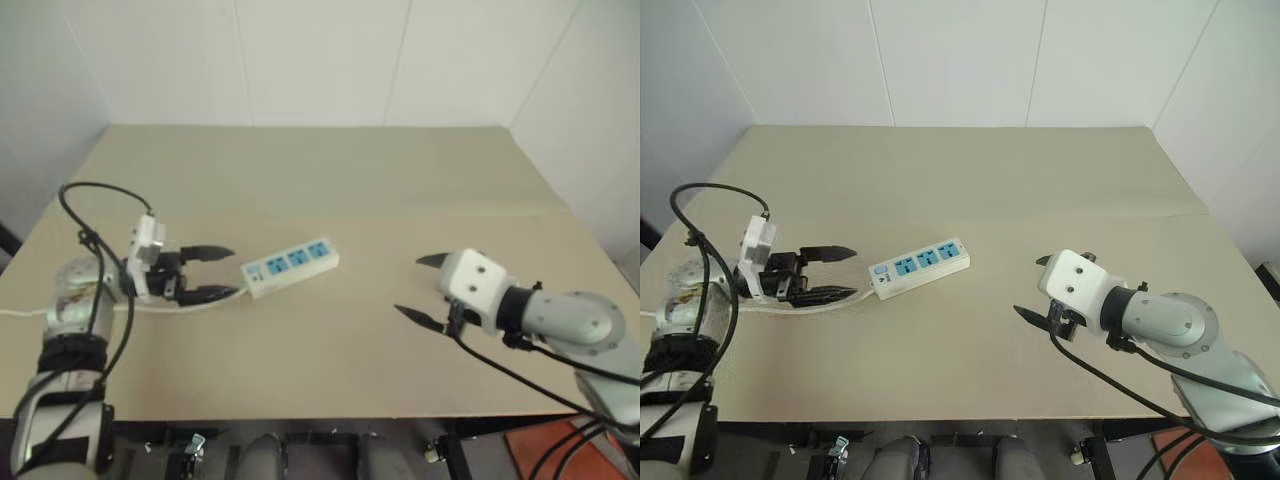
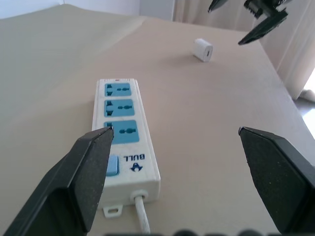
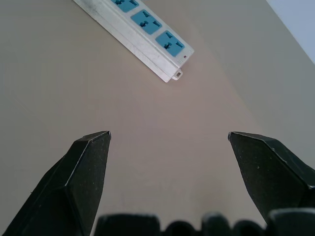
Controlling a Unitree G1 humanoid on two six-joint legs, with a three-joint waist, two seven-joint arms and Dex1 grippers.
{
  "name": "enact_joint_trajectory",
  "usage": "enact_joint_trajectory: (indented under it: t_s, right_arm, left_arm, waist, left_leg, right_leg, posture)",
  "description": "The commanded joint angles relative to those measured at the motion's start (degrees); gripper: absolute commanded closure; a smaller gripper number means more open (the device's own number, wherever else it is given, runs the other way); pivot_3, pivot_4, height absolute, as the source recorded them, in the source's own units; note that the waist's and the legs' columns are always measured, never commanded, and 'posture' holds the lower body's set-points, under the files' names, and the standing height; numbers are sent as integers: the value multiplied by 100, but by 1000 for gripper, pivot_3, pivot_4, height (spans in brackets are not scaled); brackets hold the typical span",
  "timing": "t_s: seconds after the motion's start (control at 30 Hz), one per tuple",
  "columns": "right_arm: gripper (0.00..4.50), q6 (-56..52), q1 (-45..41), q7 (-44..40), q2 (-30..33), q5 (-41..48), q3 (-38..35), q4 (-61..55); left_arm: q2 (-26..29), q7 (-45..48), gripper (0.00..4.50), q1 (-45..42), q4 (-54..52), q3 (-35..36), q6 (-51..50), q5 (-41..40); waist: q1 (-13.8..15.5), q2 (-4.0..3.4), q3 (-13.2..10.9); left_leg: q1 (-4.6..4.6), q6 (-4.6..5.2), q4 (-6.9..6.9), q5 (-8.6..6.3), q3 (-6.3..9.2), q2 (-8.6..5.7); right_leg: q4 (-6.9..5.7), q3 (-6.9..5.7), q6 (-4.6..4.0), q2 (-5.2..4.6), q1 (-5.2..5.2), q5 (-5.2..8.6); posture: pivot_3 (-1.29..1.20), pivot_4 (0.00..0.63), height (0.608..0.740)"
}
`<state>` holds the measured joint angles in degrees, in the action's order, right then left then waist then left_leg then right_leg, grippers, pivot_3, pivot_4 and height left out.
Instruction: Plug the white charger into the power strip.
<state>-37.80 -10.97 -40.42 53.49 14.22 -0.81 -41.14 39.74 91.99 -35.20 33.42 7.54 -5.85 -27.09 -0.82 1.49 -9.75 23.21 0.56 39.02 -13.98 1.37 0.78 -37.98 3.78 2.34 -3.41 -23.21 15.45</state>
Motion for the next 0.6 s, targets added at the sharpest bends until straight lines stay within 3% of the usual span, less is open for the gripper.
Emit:
enact_joint_trajectory:
  t_s: [0.03,0.17,0.37,0.6]
  right_arm:
    - [0,47,-8,94,-23,-70,-223,-168]
    - [0,24,11,214,-73,-198,-203,-216]
    - [0,-110,138,226,-53,-198,-320,-385]
    - [0,-206,255,281,-49,-275,-370,-496]
  left_arm:
    - [-370,41,49,-274,580,95,716,-18]
    - [-863,25,49,-522,1409,248,1506,4]
    - [-1025,-66,49,-758,2314,179,2472,443]
    - [-1130,-326,49,-876,2956,253,2879,687]
  waist:
    - [6,0,0]
    - [7,3,2]
    - [-10,4,2]
    - [-7,4,3]
  left_leg:
    - [-2,0,0,0,-1,-1]
    - [-2,0,7,0,-3,-3]
    - [2,1,6,-1,-1,-2]
    - [1,1,7,0,0,-4]
  right_leg:
    - [-1,0,0,-1,0,0]
    - [-2,-1,-1,-2,5,0]
    - [-2,-1,-1,1,-2,-1]
    - [-1,-1,-1,0,2,0]
  posture:
    - [0,150,740]
    - [0,150,740]
    - [0,150,740]
    - [0,150,740]
